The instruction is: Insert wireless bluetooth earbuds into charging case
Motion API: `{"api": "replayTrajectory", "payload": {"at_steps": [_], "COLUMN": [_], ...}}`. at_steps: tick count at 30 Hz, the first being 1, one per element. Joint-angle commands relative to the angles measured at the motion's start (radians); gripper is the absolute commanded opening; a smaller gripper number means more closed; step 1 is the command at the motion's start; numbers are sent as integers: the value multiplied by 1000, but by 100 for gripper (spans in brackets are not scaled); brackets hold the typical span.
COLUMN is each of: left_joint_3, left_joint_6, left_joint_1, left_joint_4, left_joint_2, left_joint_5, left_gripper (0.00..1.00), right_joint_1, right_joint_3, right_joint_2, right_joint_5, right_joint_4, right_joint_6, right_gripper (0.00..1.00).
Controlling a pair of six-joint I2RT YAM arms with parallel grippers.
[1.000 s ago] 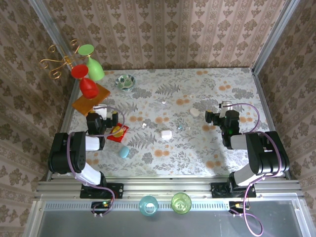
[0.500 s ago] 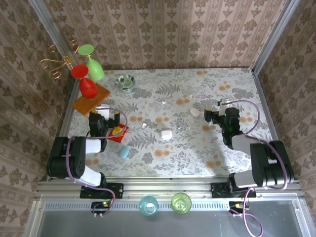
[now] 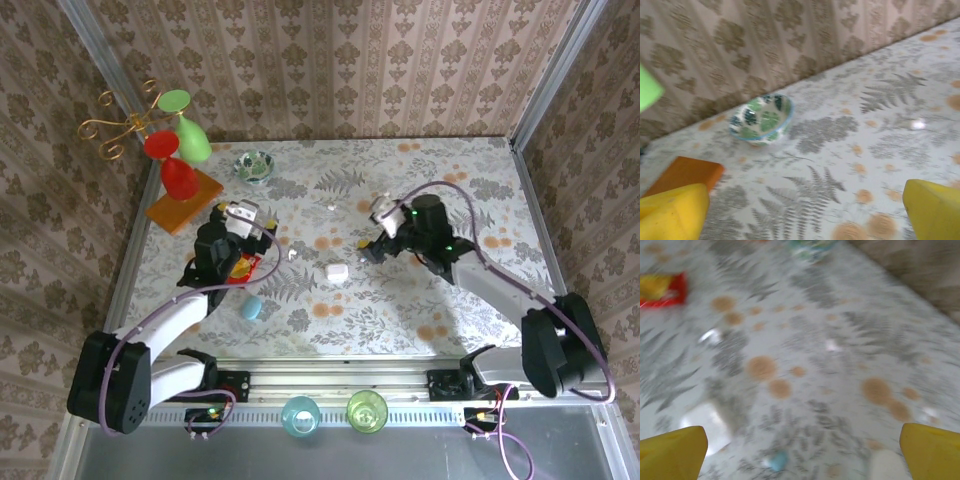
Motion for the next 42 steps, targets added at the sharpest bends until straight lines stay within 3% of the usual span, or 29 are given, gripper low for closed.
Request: {"api": "replayTrajectory", "payload": {"at_steps": [1,7,18,28,34,42], "left_joint_3": [45,54,48,49,46,40], "left_joint_6": [-122,-242,-234,-217,-222,-228], "left_joint_1": [-10,-12,-12,-11,-11,-12], "left_joint_4": [-125,-218,-330,-331,-319,-308], "left_joint_2": [-19,-56,-118,-103,-87,-81], "left_joint_5": [108,170,80,70,85,91], "left_gripper": [100,100,100,100,100,100], "right_joint_1": [68,153,180,190,213,214], "right_joint_3": [98,229,384,447,459,470], "right_joint_2": [102,306,530,594,608,616], "right_joint_5": [-77,-4,111,121,137,144], "right_joint_4": [-240,-356,-461,-560,-582,-615], "right_joint_6": [-194,-296,-407,-434,-435,-422], "right_gripper": [100,100,97,75,72,57]}}
